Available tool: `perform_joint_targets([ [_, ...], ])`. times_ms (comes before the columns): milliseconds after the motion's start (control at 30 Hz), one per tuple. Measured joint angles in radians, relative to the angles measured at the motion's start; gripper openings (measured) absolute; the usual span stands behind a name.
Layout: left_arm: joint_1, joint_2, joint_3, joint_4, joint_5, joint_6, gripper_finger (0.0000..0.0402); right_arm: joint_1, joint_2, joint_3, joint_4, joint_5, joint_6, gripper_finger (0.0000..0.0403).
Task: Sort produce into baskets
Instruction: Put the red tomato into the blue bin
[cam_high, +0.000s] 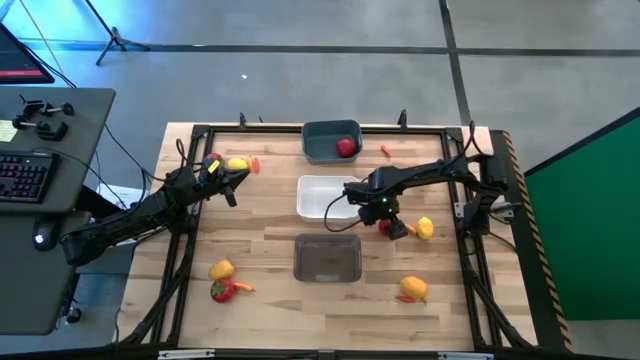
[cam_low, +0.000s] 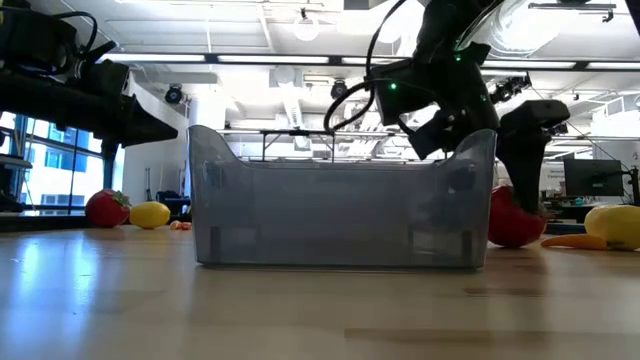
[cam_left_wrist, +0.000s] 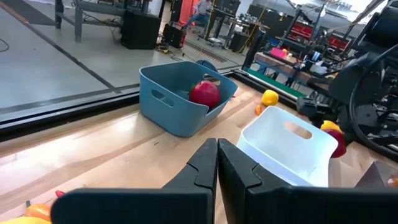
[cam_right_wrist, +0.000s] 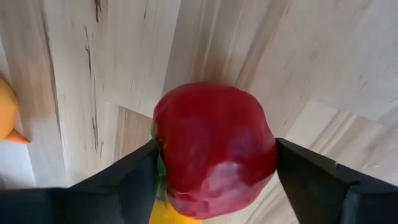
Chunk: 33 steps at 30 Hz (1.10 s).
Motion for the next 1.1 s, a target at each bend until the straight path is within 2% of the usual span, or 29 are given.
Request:
perform_joint_targets([
  [167,0.000,0.000,0.000,0.000,0.000,0.000,0.0001,0.000,0.000,0.007,-0.038,-0.019,0.008,0.0198],
  [200,0.000,0.000,0.000,0.000,0.000,0.000,0.0001,-0.001,0.000,0.018,-0.052,-0.033,0.014,0.0194],
  [333,0.000,0.000,0.000,0.000,0.000,-0.008,0.0001,-0.013,0.000,0.100,-0.121,-0.089,0.047,0.0194],
  [467,0.000,0.000,0.000,0.000,0.000,-0.036,0.0001,-0.047,0.000,0.233,-0.163,-0.090,0.103,0.0194],
  [600,0.000,0.000,0.000,0.000,0.000,-0.061,0.0001,-0.100,0.000,0.388,-0.148,-0.035,0.183,0.0194],
  [767,0.000,0.000,0.000,0.001,-0.004,-0.062,0.0001,-0.203,-0.002,0.543,-0.038,0.097,0.300,0.0194],
  [967,0.000,0.000,0.000,0.001,-0.006,-0.062,0.0001,-0.339,0.011,0.573,0.150,0.172,0.311,0.0194],
  [1100,0.000,0.004,0.000,0.002,-0.009,-0.062,0.0001,-0.414,0.071,0.572,0.205,0.209,0.213,0.0194],
])
